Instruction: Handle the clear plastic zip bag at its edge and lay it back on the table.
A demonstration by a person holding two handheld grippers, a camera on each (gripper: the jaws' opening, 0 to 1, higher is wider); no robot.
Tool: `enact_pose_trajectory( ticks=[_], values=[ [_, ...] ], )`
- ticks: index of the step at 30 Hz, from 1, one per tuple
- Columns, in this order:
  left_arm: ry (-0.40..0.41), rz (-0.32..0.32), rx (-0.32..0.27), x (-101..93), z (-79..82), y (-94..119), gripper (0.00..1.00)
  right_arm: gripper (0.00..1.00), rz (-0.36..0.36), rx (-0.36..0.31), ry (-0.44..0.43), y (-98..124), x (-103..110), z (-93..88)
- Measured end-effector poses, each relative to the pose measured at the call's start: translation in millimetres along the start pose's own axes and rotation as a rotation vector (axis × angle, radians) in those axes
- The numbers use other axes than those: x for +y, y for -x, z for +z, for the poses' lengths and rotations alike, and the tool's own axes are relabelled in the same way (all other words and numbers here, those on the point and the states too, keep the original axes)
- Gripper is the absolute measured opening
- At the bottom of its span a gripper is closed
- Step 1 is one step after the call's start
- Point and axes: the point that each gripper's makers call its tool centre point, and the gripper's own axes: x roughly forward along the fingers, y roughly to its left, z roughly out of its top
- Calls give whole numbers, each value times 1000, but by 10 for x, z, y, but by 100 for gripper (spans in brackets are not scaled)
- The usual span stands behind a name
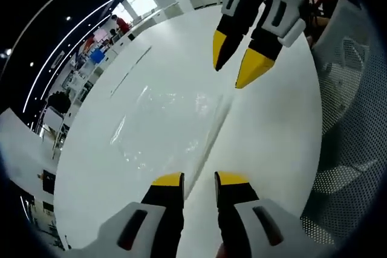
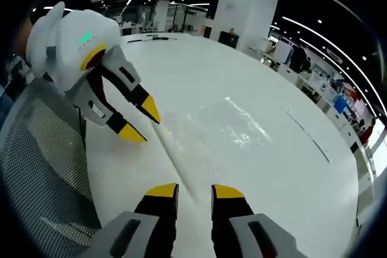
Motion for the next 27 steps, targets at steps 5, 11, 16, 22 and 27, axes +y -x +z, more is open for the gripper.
enact_pose_trajectory(
  ticks=[5,11,16,22,27],
  values=[
    [85,20,-24,106,-56,87,25,25,-25,-18,-42,29,-110,3],
    [159,40,-36,190,-150,186,33,32,-36,-43,-97,63,-159,-47],
    [240,47,-72,235,-204,305,40,41,-53,-59,-121,111,-159,-93],
    [311,52,-92,247,-285,402,47,55,-78,-92,-193,183,-191,-118],
    [372,45,-118,224,-308,497,53,63,-70,-101,-214,223,-186,-179]
  ],
)
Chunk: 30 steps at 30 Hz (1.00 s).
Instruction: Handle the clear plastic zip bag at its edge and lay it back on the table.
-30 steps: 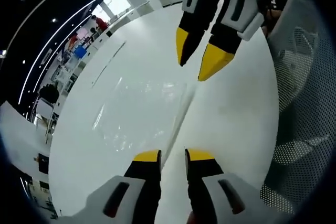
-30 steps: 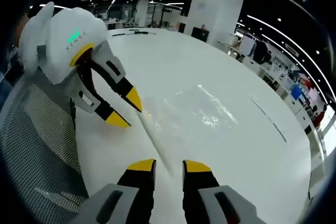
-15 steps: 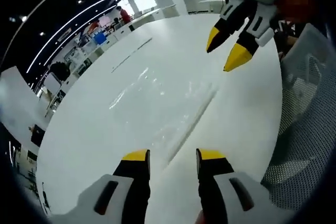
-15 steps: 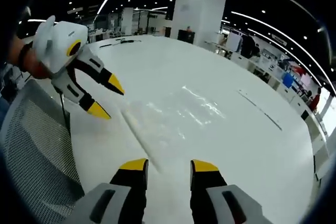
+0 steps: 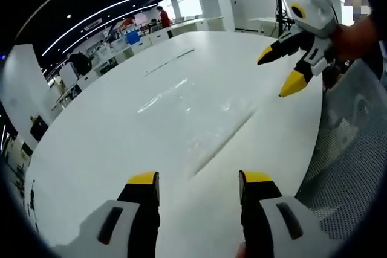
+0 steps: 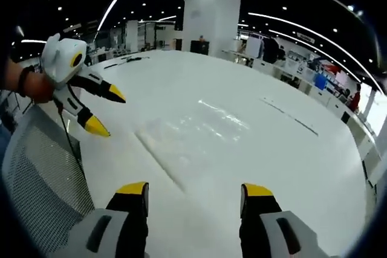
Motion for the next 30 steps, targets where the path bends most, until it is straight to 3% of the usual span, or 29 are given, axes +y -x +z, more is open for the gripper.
enact_pose_trajectory(
  ticks=[7,11,18,30],
  values=[
    [62,9,-15,67,-71,56,58,72,-11,-48,-110,168,-12,-5],
    [73,5,-18,3,-108,114,61,75,-13,-75,-147,229,-27,-1],
    [99,17,-42,50,-66,167,66,76,-5,-71,-146,252,3,-62],
    [116,28,-52,-7,-45,280,67,77,0,-93,-172,300,104,-12]
  ],
)
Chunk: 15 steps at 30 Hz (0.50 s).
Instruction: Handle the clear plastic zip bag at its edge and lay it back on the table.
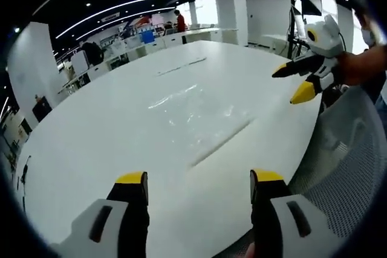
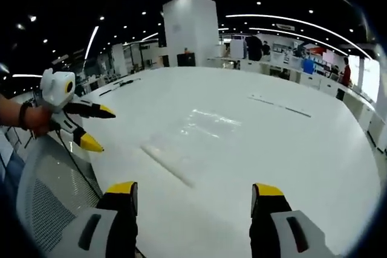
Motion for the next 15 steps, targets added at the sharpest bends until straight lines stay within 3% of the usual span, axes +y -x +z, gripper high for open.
enact_pose_trajectory(
  ticks=[10,15],
  values=[
    [22,34,-19,38,31,74,67,77,0,-1,-21,123,95,-43],
    [32,40,-26,31,31,116,67,77,-19,-15,-45,199,37,-52]
  ],
)
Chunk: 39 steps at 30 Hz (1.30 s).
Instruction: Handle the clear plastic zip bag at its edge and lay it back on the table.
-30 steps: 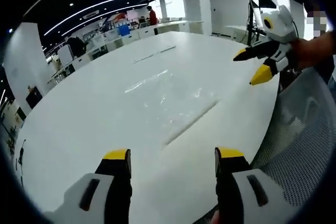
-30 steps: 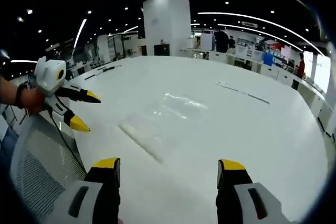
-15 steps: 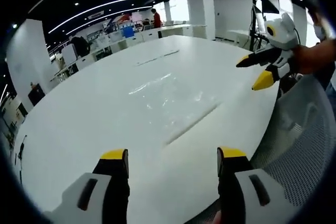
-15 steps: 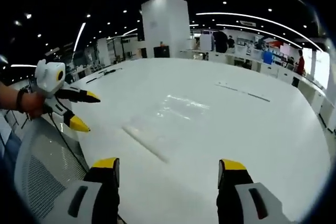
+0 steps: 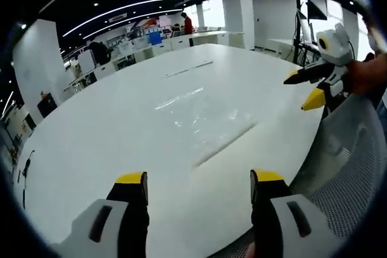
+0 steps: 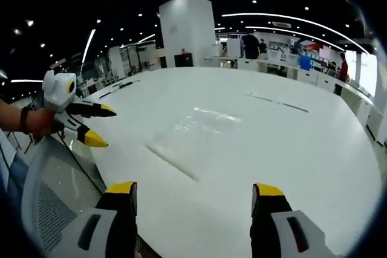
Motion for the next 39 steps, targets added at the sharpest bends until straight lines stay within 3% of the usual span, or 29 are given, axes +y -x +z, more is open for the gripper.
enact_pose_trajectory(
  ticks=[7,28,39],
  values=[
    [26,3,-19,-5,14,59,67,77,-16,-16,-2,76,-77,22],
    [4,-1,13,-44,-34,11,66,77,-46,-58,-48,185,-147,39],
    [35,15,-25,42,18,24,66,77,-44,-59,-44,181,-132,55]
  ],
)
